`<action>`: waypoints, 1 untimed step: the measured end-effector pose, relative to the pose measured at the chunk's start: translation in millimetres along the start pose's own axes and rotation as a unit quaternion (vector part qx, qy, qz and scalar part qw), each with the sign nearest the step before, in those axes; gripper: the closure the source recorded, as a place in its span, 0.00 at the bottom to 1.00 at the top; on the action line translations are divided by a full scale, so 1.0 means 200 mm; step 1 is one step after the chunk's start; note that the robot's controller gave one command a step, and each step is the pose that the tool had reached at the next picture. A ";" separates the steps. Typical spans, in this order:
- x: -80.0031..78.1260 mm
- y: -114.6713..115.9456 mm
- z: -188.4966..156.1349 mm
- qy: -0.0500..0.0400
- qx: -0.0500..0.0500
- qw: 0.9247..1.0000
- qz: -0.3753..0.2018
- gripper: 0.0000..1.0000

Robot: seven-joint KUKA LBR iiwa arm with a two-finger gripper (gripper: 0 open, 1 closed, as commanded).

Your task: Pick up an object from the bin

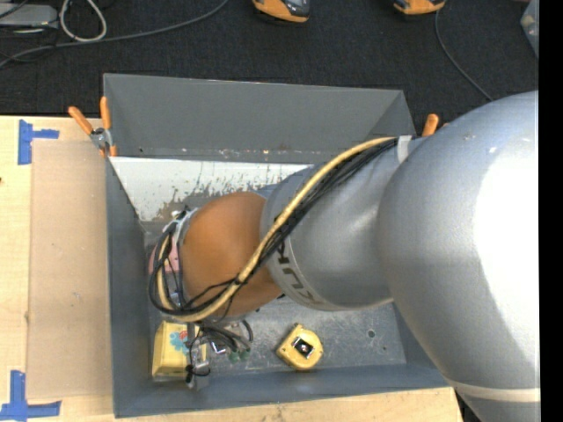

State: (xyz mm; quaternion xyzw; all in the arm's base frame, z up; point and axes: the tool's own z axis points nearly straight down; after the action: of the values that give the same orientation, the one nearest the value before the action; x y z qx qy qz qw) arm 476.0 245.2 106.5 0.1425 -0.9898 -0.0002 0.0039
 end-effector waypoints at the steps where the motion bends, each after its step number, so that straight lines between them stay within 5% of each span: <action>1: 0.01 0.01 0.18 -0.006 0.000 0.987 0.159 0.00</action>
Offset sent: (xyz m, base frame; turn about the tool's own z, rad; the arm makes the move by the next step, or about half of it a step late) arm -0.0018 0.0001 -0.0365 -0.0997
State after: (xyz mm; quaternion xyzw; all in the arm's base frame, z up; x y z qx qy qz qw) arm 472.9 245.4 71.3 -0.0169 -0.9999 -0.0006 -0.0016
